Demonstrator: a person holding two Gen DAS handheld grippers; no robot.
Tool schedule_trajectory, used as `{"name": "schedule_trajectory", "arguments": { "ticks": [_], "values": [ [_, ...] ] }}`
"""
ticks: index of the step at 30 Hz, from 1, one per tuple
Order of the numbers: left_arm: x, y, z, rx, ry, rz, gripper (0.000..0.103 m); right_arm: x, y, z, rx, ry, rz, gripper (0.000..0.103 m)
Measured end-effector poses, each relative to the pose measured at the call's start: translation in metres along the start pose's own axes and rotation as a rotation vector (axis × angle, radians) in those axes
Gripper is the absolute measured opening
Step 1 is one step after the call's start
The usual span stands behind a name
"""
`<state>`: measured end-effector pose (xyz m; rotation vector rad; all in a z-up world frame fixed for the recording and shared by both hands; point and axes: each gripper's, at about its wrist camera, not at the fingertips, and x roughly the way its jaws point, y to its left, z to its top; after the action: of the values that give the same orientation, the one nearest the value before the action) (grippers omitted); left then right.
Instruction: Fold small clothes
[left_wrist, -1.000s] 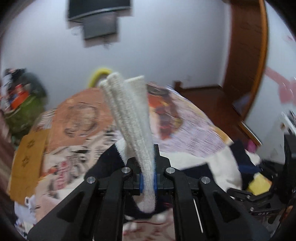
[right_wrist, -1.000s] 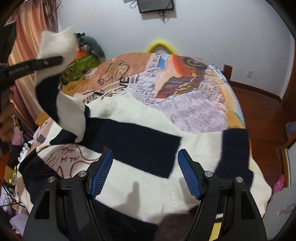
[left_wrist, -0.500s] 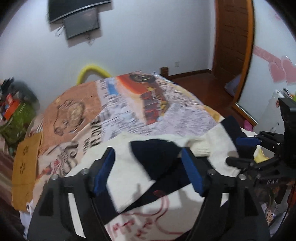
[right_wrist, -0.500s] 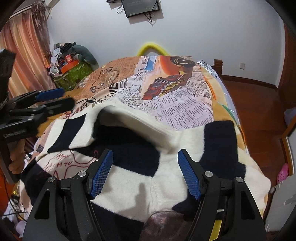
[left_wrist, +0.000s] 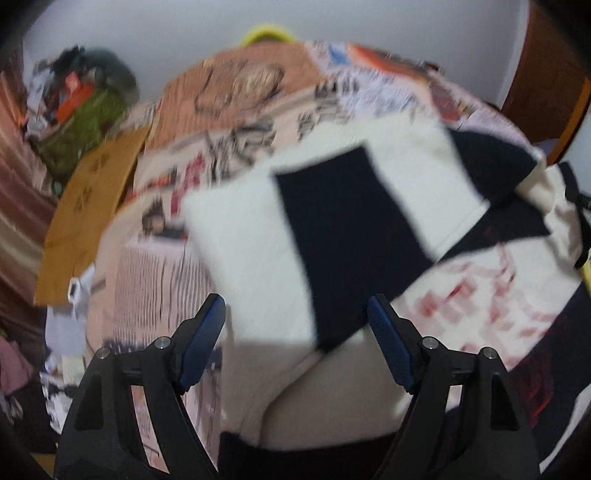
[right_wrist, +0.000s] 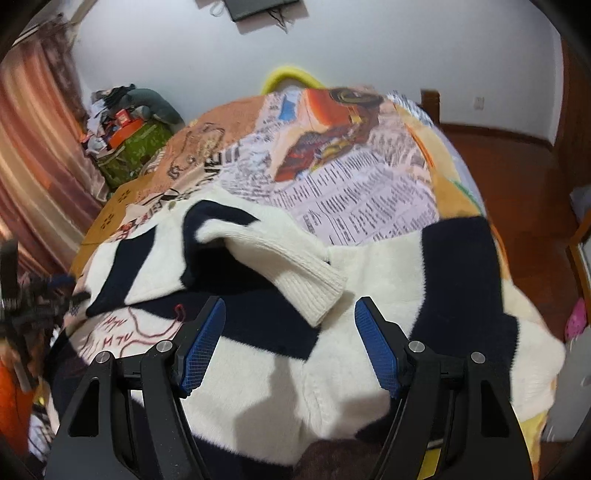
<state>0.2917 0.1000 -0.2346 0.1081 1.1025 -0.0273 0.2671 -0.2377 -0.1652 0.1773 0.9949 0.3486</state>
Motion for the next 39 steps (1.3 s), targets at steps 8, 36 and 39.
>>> {"name": "schedule_trajectory", "arguments": {
  "ticks": [8,36,39],
  "values": [
    [0.017,0.011,-0.012,-0.034,0.064,-0.05,0.089,0.038,0.008,0.007,-0.111,0.08,-0.135,0.064],
    [-0.017,0.075,-0.041,-0.237,-0.008,-0.063,0.037,-0.017,0.015,-0.03,-0.286,0.097,-0.212,0.016],
    [-0.037,0.085,-0.041,-0.264,-0.063,-0.053,0.047,-0.036,0.011,-0.027,-0.25,0.068,-0.205,0.023]
  ]
}}
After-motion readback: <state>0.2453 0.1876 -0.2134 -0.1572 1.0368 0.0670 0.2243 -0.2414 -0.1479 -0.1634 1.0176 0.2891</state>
